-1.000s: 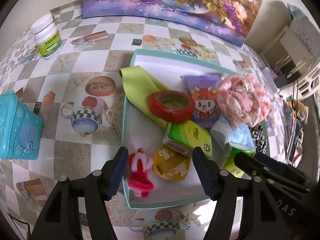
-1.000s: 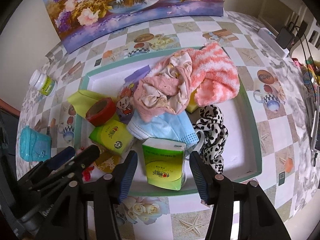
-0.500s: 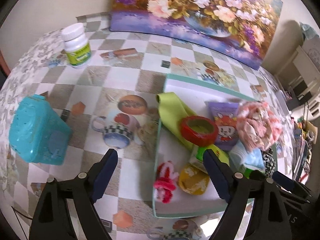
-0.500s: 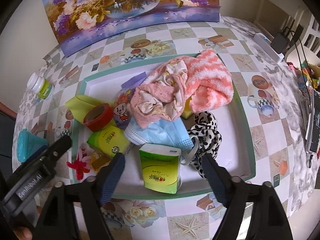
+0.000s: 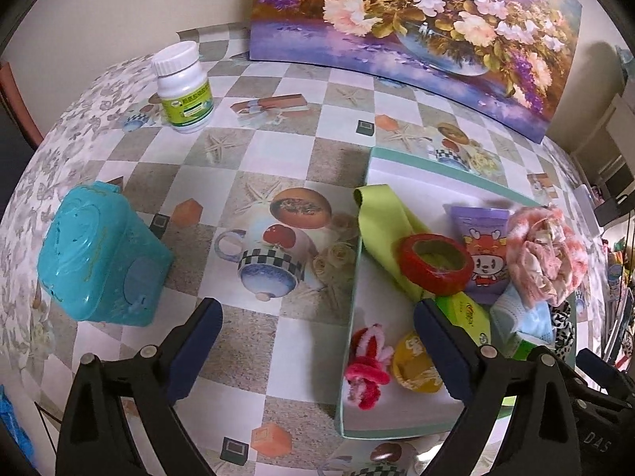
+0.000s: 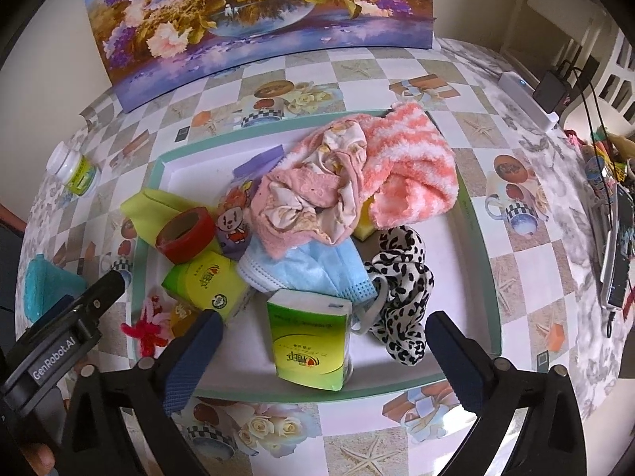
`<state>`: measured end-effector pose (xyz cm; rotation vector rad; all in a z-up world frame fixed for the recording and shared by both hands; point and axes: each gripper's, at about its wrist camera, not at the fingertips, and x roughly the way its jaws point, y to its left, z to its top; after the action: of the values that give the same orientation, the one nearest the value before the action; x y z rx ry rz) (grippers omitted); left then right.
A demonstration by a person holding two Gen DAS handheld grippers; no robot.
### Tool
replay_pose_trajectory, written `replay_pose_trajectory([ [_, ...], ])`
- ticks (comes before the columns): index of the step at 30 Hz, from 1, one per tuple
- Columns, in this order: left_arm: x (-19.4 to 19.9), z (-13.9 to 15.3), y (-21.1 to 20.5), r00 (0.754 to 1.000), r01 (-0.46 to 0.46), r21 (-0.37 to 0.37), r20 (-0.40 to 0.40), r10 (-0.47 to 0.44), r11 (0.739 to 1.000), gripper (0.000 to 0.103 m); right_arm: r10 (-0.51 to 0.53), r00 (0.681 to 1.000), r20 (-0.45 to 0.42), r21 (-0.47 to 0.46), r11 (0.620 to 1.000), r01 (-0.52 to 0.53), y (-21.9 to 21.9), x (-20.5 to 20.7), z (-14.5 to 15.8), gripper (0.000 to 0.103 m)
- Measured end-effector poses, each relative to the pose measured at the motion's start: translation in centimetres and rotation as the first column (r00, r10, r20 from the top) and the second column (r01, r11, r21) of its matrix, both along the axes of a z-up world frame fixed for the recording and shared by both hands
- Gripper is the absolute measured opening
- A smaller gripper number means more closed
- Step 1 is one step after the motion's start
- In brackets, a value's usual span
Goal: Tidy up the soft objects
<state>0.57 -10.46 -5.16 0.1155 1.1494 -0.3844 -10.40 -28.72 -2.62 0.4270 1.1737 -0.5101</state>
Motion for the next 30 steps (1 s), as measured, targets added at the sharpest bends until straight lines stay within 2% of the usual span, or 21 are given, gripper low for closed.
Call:
replay_pose_trajectory([
  [6,0.1,-0.1,0.3,1.000,-0.007,0.008,-0.002,0.007,1.000,0.097,0.009,1.000,-0.008,-0.001,1.000,-0.009,0.2,0.0,-0.1,0.103],
  [15,-0.6,-0.2,1.2,1.000,0.012,0.064,0.010,-0.013,0.998,0.097,0.030,1.000,0.000,-0.006,1.000,-0.030,1.6,-0.3,0.4,0.103],
  [24,-2.2,2.0,3.2,0.994,0.000,0.104,0.105,-0.011,0.995,0.097,0.037,0.999,0.017,0.001,0.999,-0.037,3.0,-1.7,0.7,0.103],
  [30,-3.3,2.5,4.5,0.996,-0.004,0.088,0.092,-0.004,0.996,0.097,0.027,0.999,0.033,-0.003,1.000,-0.027,3.6,-2.7,1.1,0.103],
])
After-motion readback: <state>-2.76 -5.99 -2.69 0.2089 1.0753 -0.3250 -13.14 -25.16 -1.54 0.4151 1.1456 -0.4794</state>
